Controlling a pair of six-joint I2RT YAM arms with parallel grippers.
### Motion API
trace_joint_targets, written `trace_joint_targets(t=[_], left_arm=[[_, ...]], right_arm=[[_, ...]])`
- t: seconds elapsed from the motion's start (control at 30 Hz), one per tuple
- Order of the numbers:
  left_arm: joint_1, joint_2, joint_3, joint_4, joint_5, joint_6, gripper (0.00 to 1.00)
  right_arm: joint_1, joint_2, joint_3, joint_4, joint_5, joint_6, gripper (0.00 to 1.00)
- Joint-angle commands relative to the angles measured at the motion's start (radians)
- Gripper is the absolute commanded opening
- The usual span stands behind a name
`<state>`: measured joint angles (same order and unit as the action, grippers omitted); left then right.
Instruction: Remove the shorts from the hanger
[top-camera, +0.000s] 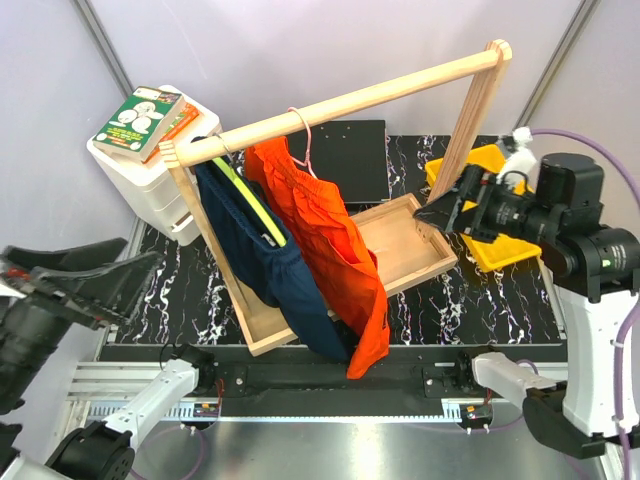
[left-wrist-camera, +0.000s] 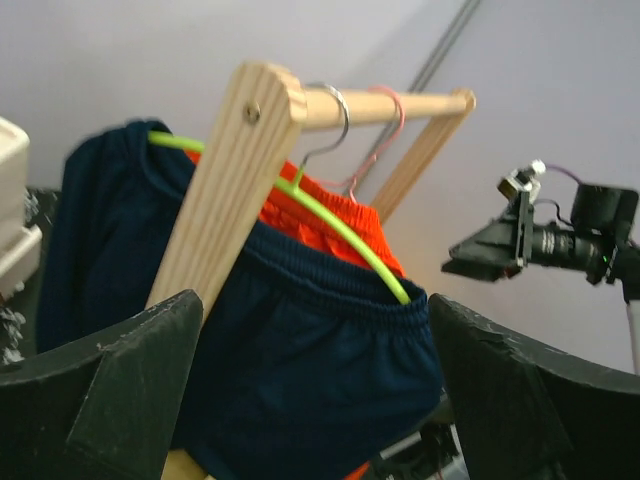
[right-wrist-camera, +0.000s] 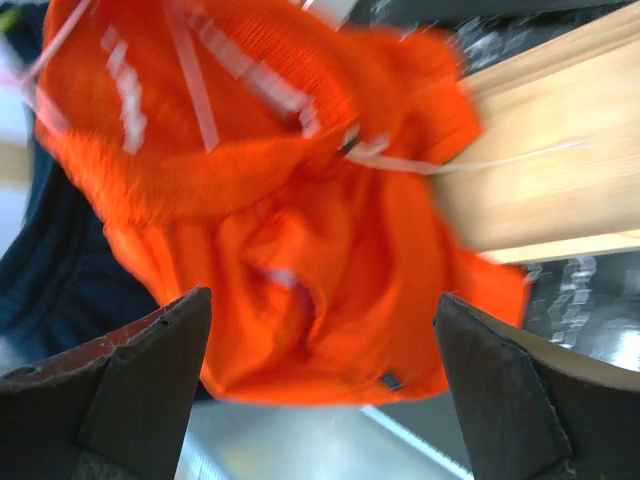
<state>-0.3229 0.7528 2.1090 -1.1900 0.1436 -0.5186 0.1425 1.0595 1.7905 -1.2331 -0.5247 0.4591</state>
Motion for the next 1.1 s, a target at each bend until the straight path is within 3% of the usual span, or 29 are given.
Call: trace_joint_targets(t=[0.0,0.27,0.3,0.4,0.67,0.83,1.07], left_arm=[[-0.004,-0.023,-0.084,-0.022,0.14,-0.044,0.99],[-0.004,-0.05,-0.119,-0.016,0.241,-0.063,0.99],[-0.004,-0.046,-0.119,-0.017,0.249,-0.066,0.99],[-0.004,-0.047,-0.122,-0.013,0.264,-0.067,0.99],[-0.004,-0.053,-0.21,0.058,0.298,-0.126,0.96],[-0.004,-0.043,-0.254,0.066,0.347,-0.115,0.93],[-0.002,-0.095,-0.357,0.062,0.255,-0.081,0.9]], right_arm=[[0.168,-0.001,-0.029,0.121,-0.049,0.078,1.0],[0.494,0.042,-0.036,0.233,0.095,0.159,1.0],[0.587,0.066,-0.007,0.236,0.127,0.159,1.0],[0.696,0.114,0.062,0.228,0.25,0.155,1.0],[0.782,0.244,0.176,0.17,0.485,0.049,1.0],[0.885,0.296,0.224,0.187,0.647,-0.037,0.8],[0.928,0.183,-0.017,0.337,0.77,-0.056,0.5]])
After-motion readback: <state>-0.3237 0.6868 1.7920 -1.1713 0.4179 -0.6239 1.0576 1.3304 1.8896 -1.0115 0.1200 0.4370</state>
